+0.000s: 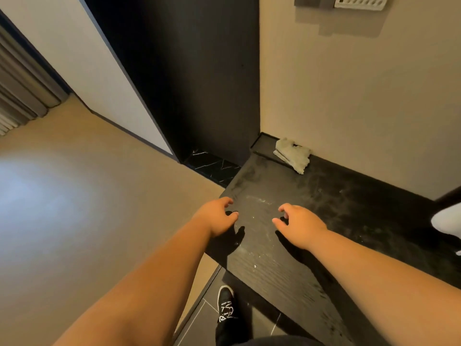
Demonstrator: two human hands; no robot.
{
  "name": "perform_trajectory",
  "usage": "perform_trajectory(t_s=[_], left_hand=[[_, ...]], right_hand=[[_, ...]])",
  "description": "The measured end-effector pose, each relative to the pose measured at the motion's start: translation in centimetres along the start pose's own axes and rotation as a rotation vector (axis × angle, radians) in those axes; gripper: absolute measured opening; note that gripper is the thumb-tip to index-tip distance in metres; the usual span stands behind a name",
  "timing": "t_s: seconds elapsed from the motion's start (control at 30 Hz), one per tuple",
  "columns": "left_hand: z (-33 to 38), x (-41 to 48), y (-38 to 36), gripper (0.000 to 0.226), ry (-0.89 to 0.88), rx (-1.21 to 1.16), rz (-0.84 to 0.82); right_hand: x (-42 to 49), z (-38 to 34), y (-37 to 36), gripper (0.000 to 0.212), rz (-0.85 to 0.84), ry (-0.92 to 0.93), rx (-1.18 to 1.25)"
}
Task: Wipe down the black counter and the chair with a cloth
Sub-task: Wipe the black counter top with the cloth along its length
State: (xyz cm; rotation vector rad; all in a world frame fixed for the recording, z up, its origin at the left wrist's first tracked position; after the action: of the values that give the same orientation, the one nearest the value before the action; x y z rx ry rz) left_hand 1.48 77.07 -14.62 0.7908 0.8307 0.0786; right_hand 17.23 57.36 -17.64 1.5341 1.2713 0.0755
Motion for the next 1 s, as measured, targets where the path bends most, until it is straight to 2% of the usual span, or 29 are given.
perform_trajectory(t_s=[0.2, 0.47, 0.7, 1.0], left_hand=[[-0.4, 6.3, 4.8, 0.060, -0.122, 0.099, -0.082], [-0.3, 12.8, 6.0, 0.054, -0.277, 0.156, -0.170], [3.1, 15.8, 6.0, 0.049, -0.384, 0.290, -0.080], [5.5, 19.9, 7.6, 0.046, -0.319, 0.343, 0.051]], right_hand=[[4.2, -1.2, 1.6, 0.055, 0.054, -0.135, 0.076], [6.4, -2.5, 0.8, 0.048, 0.132, -0.249, 0.202], [6.9, -1.8, 0.3, 0.047, 0.199, -0.300, 0.271], [9.9, 1.4, 3.4, 0.045, 0.273, -0.400, 0.337]])
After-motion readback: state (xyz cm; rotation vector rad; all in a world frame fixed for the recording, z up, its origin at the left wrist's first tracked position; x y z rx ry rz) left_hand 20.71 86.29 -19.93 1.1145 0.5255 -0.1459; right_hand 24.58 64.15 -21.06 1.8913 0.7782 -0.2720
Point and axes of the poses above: each hand's wrist, its own x-axis towards the middle knuckle, its own y-axis out of the back of the hand, z = x × y, the point moved 7 cm from there along x, towards the middle knuckle, and after that the axes turned 14 degrees about -z, right-handed, at the moved point
